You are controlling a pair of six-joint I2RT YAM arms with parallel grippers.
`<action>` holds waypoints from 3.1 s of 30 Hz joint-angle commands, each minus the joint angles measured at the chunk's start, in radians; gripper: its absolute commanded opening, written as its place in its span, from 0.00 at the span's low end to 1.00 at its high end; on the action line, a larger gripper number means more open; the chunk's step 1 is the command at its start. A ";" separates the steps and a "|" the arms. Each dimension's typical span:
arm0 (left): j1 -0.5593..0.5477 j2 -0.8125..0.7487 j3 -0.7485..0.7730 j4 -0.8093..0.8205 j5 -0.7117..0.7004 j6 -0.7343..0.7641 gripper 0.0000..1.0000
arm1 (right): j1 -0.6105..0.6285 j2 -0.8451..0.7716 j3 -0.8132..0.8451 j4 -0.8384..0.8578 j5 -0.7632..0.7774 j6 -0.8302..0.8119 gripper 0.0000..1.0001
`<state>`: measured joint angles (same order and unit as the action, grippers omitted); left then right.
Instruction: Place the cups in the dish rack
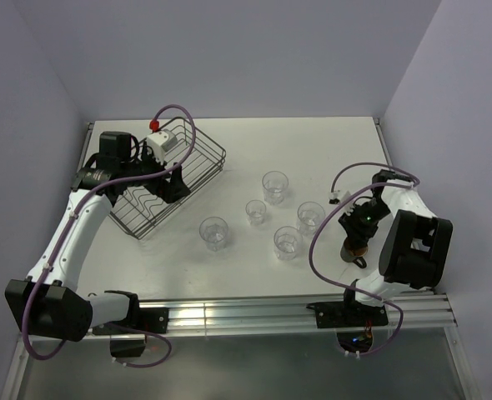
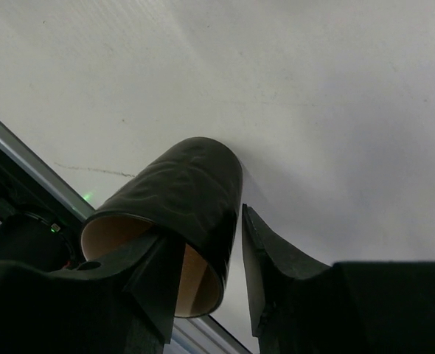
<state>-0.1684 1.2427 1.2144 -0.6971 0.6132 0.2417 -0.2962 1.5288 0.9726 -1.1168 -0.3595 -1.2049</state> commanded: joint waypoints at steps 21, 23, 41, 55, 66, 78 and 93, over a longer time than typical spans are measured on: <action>-0.006 -0.009 0.016 0.001 0.040 -0.019 0.99 | -0.058 -0.102 0.140 -0.141 -0.079 -0.010 0.00; -0.006 -0.014 0.017 0.007 0.042 -0.038 0.99 | -0.108 -0.076 0.236 -0.201 -0.175 0.005 0.00; 0.038 -0.147 -0.079 0.291 0.353 -0.386 0.93 | -0.058 -0.076 0.660 -0.102 -0.871 0.757 0.00; 0.192 -0.298 -0.368 1.189 0.424 -1.263 0.95 | 0.276 -0.395 0.279 1.334 -0.576 1.680 0.00; 0.053 -0.247 -0.386 1.450 0.422 -1.547 0.92 | 0.627 -0.346 0.305 1.528 -0.296 1.651 0.00; -0.068 -0.198 -0.337 1.509 0.347 -1.592 0.84 | 0.836 -0.230 0.442 1.505 -0.148 1.561 0.00; -0.105 -0.143 -0.250 1.599 0.327 -1.693 0.63 | 0.962 -0.171 0.491 1.473 -0.145 1.480 0.00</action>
<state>-0.2680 1.1084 0.9176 0.8284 0.9520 -1.4204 0.6506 1.3659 1.4021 0.2909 -0.5159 0.3031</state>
